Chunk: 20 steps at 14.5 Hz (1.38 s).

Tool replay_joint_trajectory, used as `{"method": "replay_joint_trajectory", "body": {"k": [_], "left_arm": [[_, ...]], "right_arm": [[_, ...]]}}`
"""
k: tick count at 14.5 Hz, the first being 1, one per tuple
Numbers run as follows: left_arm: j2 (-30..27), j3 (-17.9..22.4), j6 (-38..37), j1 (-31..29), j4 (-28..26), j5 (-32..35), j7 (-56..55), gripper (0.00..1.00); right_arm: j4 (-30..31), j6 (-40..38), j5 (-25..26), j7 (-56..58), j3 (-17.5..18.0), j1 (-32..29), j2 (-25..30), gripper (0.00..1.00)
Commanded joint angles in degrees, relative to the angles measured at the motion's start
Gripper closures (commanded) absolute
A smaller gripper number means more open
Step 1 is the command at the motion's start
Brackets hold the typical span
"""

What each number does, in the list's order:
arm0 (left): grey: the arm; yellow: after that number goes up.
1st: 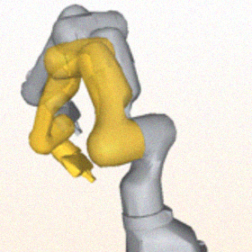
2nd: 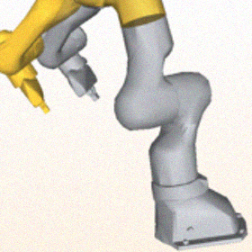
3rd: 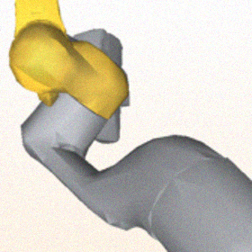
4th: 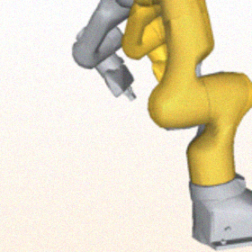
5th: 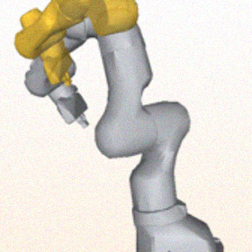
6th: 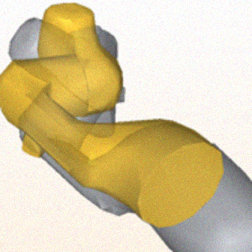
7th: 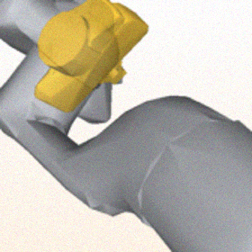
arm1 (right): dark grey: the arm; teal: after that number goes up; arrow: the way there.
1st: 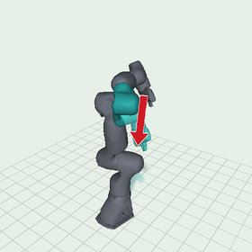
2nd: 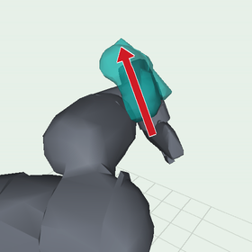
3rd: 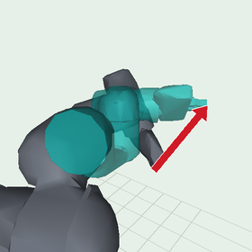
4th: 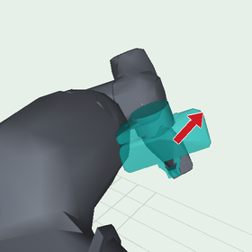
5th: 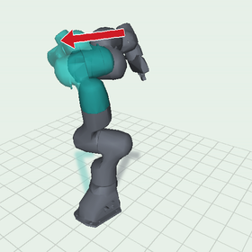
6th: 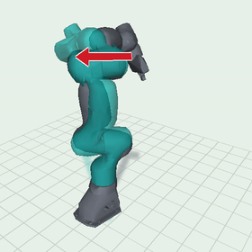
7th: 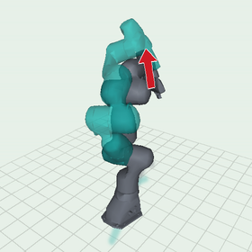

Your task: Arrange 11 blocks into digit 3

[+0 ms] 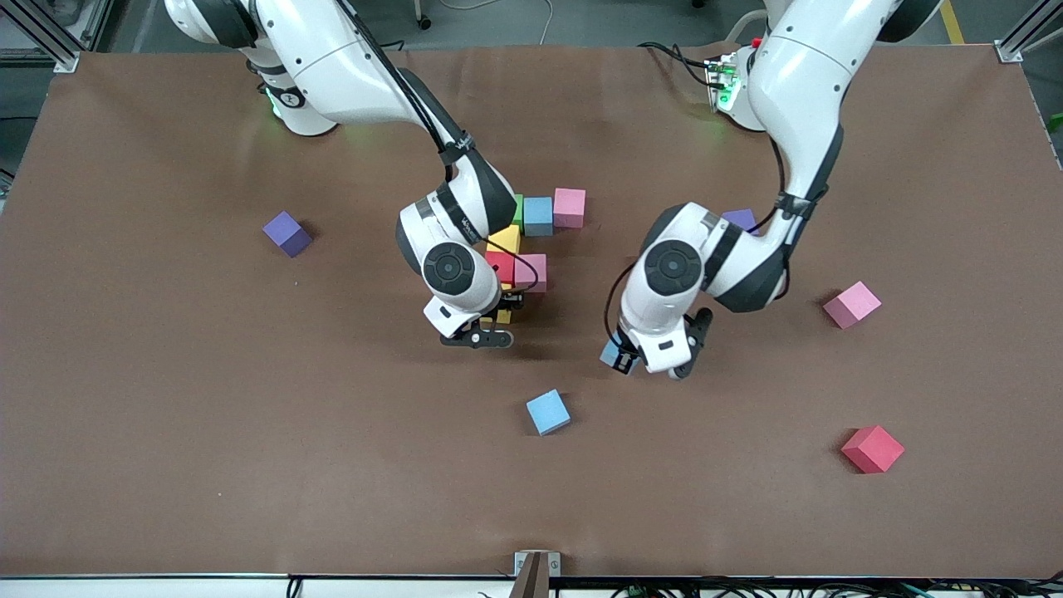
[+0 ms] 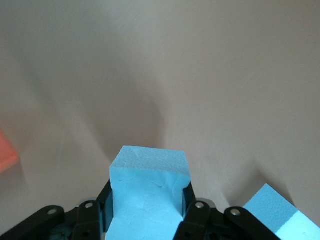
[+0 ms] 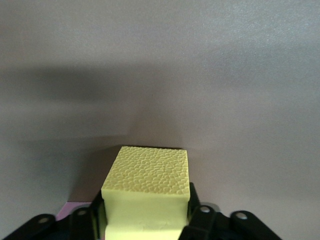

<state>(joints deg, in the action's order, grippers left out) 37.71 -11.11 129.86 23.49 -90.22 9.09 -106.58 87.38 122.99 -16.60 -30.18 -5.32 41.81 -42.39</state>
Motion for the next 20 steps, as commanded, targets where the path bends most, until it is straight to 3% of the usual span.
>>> {"method": "replay_joint_trajectory", "body": {"k": [1,4,9,13,20], "left_arm": [[0.0,0.13,-0.92,2.25,0.05,-0.83,-12.38,0.95],[1.22,0.22,-0.75,5.07,-0.3,-0.83,-24.35,0.95],[1.41,0.13,-0.66,7.53,-3.81,-0.92,-33.86,0.96],[1.14,-0.49,-0.66,8.33,-4.87,-0.92,-37.82,0.96],[-0.96,-0.66,-0.48,11.58,-9.08,-0.83,-41.43,0.97]], "right_arm": [[-0.72,-0.12,-1.06,0.21,-0.39,0.47,-0.15,0.0],[-0.98,-0.55,-0.8,0.47,-0.48,-0.32,0.47,0.0],[-3.26,-2.3,-0.18,0.47,-0.91,-3.83,2.14,0.0],[-10.55,-8.63,-0.18,0.47,-3.37,-9.1,2.32,0.0],[-17.33,-0.66,-0.18,0.65,-3.82,-12.63,-2.16,0.0]]}}
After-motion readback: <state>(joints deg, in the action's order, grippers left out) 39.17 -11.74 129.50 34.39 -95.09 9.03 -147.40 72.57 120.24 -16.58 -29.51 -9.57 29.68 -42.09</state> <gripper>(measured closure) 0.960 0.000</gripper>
